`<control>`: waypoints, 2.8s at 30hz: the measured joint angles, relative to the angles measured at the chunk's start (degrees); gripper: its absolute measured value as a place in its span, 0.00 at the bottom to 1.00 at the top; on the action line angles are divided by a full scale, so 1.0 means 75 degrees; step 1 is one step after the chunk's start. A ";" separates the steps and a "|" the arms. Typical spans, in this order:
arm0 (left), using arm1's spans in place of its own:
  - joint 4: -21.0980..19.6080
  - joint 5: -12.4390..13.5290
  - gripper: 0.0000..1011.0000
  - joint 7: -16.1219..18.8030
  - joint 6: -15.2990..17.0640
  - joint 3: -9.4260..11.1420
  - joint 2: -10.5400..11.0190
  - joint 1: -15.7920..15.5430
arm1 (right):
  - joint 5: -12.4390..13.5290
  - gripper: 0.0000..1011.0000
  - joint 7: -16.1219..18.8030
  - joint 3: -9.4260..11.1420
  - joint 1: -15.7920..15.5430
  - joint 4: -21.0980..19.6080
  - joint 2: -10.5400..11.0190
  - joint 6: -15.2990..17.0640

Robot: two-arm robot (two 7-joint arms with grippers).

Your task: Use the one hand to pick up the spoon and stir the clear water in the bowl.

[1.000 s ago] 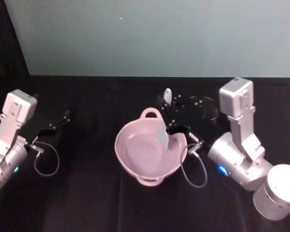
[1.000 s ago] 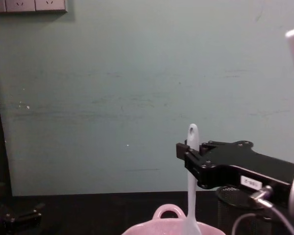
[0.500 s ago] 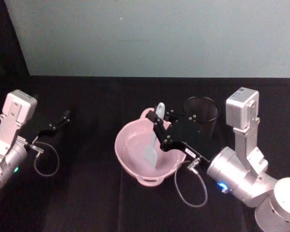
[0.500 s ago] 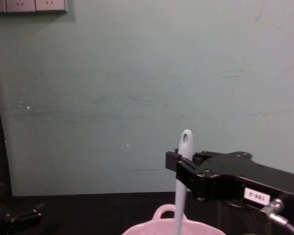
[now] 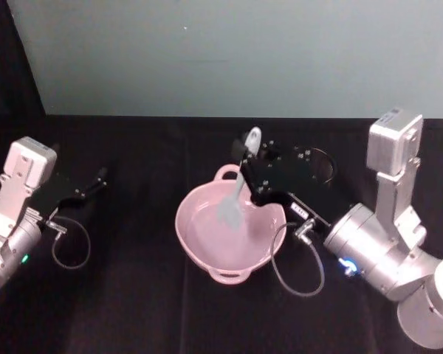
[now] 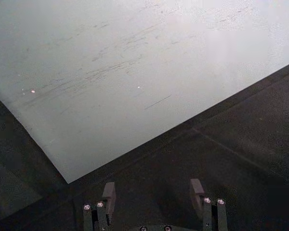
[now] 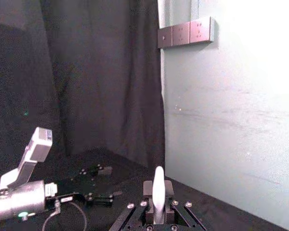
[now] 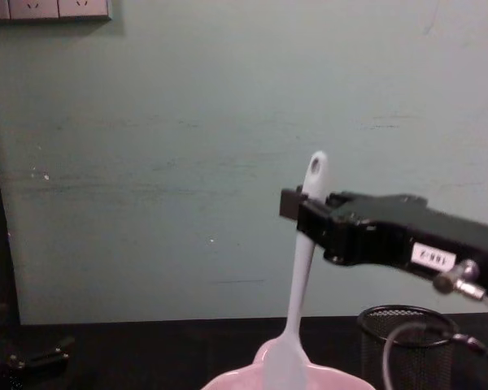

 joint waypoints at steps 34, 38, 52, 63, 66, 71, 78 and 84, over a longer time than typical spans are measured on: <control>0.0000 0.0000 1.00 0.0000 0.0000 -0.0001 0.0000 -0.0001 | 0.1059 0.12 -0.1757 0.1536 0.0437 -0.0411 -0.0318 0.1994; 0.0000 0.0000 1.00 0.0000 0.0000 0.0000 0.0001 -0.0001 | 0.1213 0.12 -0.1907 0.1629 0.0658 -0.0120 -0.0493 0.2131; 0.0000 0.0000 1.00 0.0000 0.0000 0.0000 0.0000 0.0000 | 0.1513 0.12 -0.2167 0.1717 0.1165 0.0699 -0.0823 0.2199; 0.0000 0.0000 1.00 0.0000 0.0000 0.0000 0.0000 -0.0001 | 0.2029 0.12 -0.2115 0.1839 0.1264 0.1368 -0.0961 0.2100; 0.0000 0.0000 1.00 0.0000 0.0000 0.0000 0.0000 -0.0001 | 0.2185 0.12 -0.2109 0.1872 0.1265 0.1506 -0.0967 0.2083; 0.0000 0.0000 1.00 0.0000 0.0000 0.0000 0.0000 -0.0001 | 0.2460 0.12 -0.2107 0.1938 0.1248 0.1719 -0.0980 0.2051; 0.0000 0.0000 1.00 0.0000 0.0000 0.0000 0.0001 0.0000 | 0.2686 0.12 -0.2131 0.1945 0.1152 0.1865 -0.0972 0.1978; 0.0000 0.0000 1.00 0.0000 0.0000 0.0000 0.0000 0.0000 | 0.2756 0.12 -0.2221 0.1911 0.1097 0.1984 -0.0912 0.1828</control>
